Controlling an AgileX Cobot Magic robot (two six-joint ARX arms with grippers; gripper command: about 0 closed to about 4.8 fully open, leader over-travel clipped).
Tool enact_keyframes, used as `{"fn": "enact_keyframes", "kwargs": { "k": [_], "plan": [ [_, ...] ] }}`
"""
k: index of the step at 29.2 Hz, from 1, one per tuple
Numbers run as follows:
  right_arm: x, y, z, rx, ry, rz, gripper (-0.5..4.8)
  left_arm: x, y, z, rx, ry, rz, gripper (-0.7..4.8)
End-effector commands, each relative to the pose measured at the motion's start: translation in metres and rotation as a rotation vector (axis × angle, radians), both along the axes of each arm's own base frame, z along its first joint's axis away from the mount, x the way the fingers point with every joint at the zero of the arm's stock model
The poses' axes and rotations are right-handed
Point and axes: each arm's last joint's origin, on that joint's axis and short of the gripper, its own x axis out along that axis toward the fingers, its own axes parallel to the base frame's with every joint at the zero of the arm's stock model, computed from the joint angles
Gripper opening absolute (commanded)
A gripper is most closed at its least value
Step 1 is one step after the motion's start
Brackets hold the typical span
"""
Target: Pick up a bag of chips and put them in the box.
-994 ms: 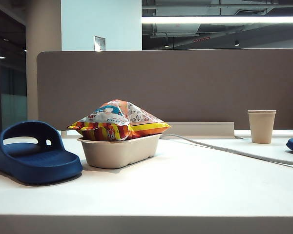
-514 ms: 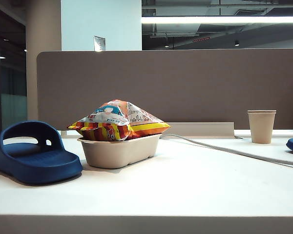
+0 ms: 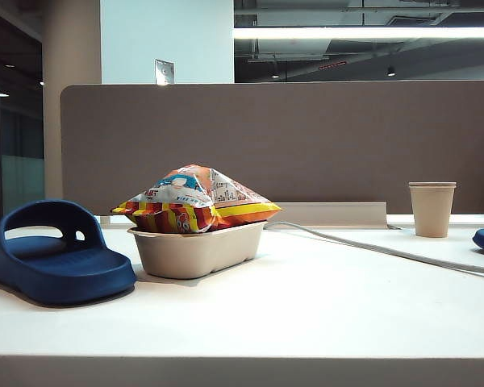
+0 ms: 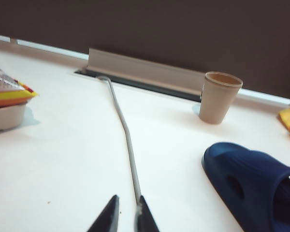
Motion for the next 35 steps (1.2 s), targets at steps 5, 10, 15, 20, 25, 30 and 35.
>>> {"fn": "enact_keyframes", "kwargs": {
  "k": [5, 10, 15, 20, 25, 30, 35],
  "plan": [
    [0.0, 0.0001, -0.0031, 0.06, 0.047, -0.001, 0.53, 0.0005, 0.0, 0.0031, 0.003, -0.036, 0.0, 0.22],
    [-0.0002, 0.0001, -0.0068, 0.073, 0.088, -0.003, 0.53, 0.0008, 0.0, 0.0057, -0.002, -0.062, 0.0, 0.22],
    [-0.0004, 0.0001, -0.0096, 0.073, 0.117, -0.003, 0.53, 0.001, 0.0, 0.0092, -0.018, -0.094, 0.002, 0.22],
    [-0.0004, 0.0001, -0.0099, 0.104, 0.127, -0.005, 0.53, 0.0011, 0.0001, 0.0099, -0.029, -0.098, 0.008, 0.22],
    [-0.0005, 0.0001, -0.0107, 0.106, 0.136, -0.005, 0.53, 0.0012, 0.0006, 0.0099, -0.028, -0.099, 0.025, 0.22],
    [-0.0005, 0.0001, -0.0109, 0.126, 0.142, -0.006, 0.53, 0.0012, 0.0006, 0.0098, -0.05, -0.092, 0.027, 0.22],
    [-0.0005, 0.0002, -0.0105, 0.126, 0.139, -0.003, 0.53, 0.0011, 0.0006, 0.0089, -0.049, -0.083, 0.025, 0.22]
  ]
}}
